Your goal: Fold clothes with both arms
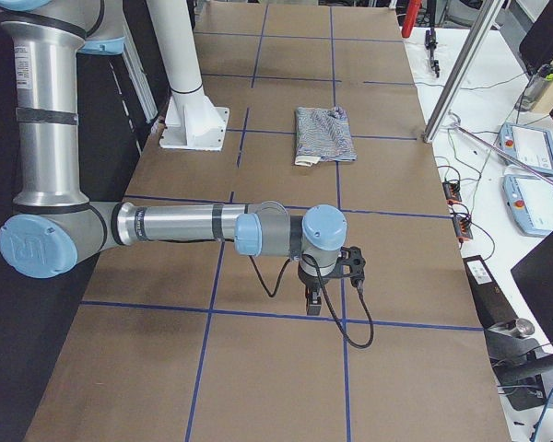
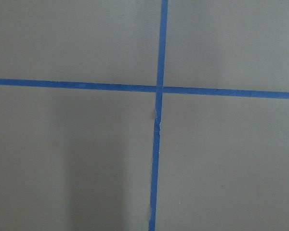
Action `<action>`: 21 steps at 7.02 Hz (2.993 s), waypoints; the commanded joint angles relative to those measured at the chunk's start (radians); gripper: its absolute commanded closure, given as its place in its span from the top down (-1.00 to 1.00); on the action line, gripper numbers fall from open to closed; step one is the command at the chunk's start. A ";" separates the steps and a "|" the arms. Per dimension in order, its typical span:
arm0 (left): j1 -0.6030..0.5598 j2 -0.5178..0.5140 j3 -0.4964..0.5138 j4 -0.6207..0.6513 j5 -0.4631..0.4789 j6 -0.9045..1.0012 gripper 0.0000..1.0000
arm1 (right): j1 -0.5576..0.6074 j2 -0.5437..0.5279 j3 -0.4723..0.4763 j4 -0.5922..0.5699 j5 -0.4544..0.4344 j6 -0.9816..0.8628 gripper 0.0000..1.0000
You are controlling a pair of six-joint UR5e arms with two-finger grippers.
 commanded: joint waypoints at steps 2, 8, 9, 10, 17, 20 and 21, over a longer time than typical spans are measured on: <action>0.001 0.003 0.002 0.001 -0.008 0.000 1.00 | 0.001 -0.004 0.017 -0.002 0.006 0.003 1.00; 0.001 0.001 0.010 0.000 -0.052 -0.220 1.00 | 0.001 -0.004 0.019 -0.002 0.007 0.003 1.00; 0.001 0.003 0.008 0.000 -0.051 -0.224 1.00 | 0.001 -0.004 0.019 -0.002 0.007 0.003 1.00; 0.001 0.003 0.007 0.000 -0.051 -0.224 1.00 | 0.001 -0.004 0.020 -0.002 0.007 0.003 1.00; 0.001 0.001 0.003 -0.005 -0.051 -0.221 1.00 | 0.001 -0.004 0.019 -0.002 0.007 0.003 1.00; 0.001 0.001 0.003 -0.005 -0.051 -0.221 1.00 | 0.001 -0.001 0.020 -0.002 0.007 0.003 1.00; 0.001 0.001 0.002 -0.005 -0.051 -0.220 1.00 | 0.001 -0.001 0.019 -0.002 0.007 0.003 1.00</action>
